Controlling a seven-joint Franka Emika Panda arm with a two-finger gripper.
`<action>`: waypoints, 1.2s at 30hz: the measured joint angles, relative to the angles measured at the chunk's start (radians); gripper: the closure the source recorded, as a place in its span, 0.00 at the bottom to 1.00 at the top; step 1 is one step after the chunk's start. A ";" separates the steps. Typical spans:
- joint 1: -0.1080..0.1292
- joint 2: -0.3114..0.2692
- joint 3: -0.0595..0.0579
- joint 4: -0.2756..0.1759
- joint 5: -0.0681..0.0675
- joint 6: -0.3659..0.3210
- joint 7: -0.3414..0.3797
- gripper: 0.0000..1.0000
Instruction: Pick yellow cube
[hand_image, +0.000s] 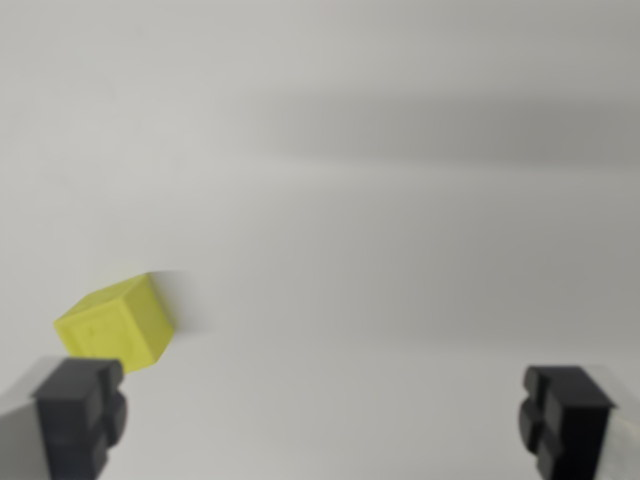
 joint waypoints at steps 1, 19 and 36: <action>0.003 0.000 0.000 -0.007 0.000 0.006 0.000 0.00; 0.058 0.009 0.000 -0.120 0.002 0.123 -0.002 0.00; 0.115 0.041 0.000 -0.207 0.005 0.235 -0.002 0.00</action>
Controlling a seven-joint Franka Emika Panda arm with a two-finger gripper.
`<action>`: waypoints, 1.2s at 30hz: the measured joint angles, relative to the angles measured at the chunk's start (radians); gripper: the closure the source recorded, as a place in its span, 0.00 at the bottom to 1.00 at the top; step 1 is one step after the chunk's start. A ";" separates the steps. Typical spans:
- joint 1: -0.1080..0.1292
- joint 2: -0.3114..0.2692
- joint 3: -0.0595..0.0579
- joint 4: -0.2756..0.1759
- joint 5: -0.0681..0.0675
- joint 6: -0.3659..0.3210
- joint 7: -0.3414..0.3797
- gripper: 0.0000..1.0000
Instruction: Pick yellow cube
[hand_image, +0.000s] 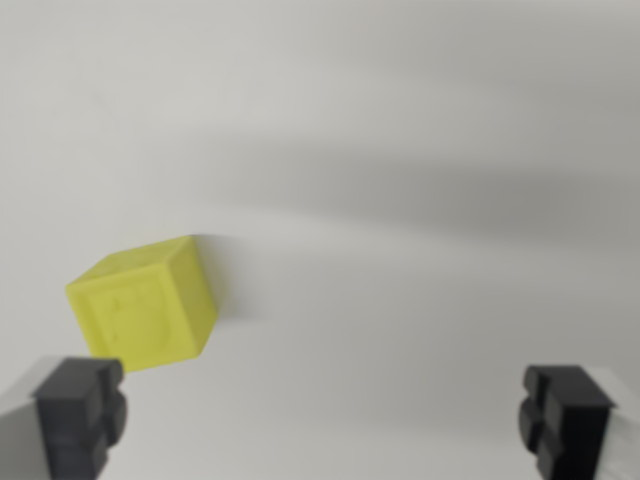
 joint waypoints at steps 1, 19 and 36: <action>0.003 0.002 0.000 -0.004 0.000 0.007 0.000 0.00; 0.067 0.061 0.000 -0.072 0.005 0.126 0.003 0.00; 0.132 0.137 0.000 -0.113 0.011 0.238 0.007 0.00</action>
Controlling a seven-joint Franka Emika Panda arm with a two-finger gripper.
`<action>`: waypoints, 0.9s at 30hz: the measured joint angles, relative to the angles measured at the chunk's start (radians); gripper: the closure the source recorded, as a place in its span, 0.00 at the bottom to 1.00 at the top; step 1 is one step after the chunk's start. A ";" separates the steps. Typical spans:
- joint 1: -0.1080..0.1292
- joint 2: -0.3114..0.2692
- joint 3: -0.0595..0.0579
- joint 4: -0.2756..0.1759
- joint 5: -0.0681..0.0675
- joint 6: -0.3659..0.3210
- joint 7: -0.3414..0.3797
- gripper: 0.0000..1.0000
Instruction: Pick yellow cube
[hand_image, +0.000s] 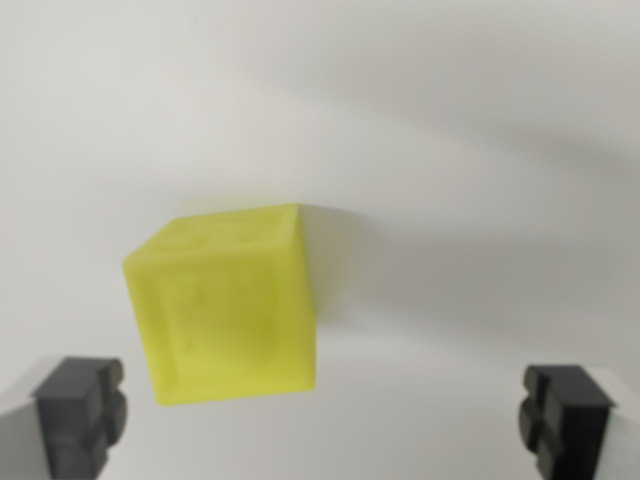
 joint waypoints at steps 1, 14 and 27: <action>0.004 0.005 0.000 -0.002 0.000 0.006 0.000 0.00; 0.056 0.076 0.000 -0.017 0.009 0.088 0.003 0.00; 0.067 0.138 -0.001 -0.011 0.014 0.143 0.000 0.00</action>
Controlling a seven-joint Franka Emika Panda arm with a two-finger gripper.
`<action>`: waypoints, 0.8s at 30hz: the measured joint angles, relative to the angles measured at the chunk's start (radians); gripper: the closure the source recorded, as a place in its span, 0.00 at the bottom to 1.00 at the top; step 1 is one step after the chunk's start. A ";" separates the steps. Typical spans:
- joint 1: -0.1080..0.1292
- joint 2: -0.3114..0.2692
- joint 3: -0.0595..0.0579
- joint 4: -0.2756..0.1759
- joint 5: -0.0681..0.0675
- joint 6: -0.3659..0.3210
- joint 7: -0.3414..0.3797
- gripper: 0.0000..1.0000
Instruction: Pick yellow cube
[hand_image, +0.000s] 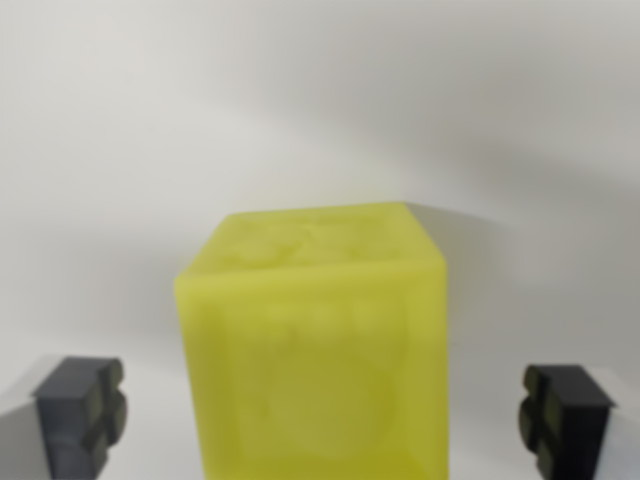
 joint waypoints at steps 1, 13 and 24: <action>0.000 0.007 0.000 0.002 0.000 0.005 0.000 0.00; 0.001 0.087 0.000 0.024 0.005 0.063 -0.006 0.00; 0.001 0.075 0.000 0.020 0.006 0.054 -0.008 1.00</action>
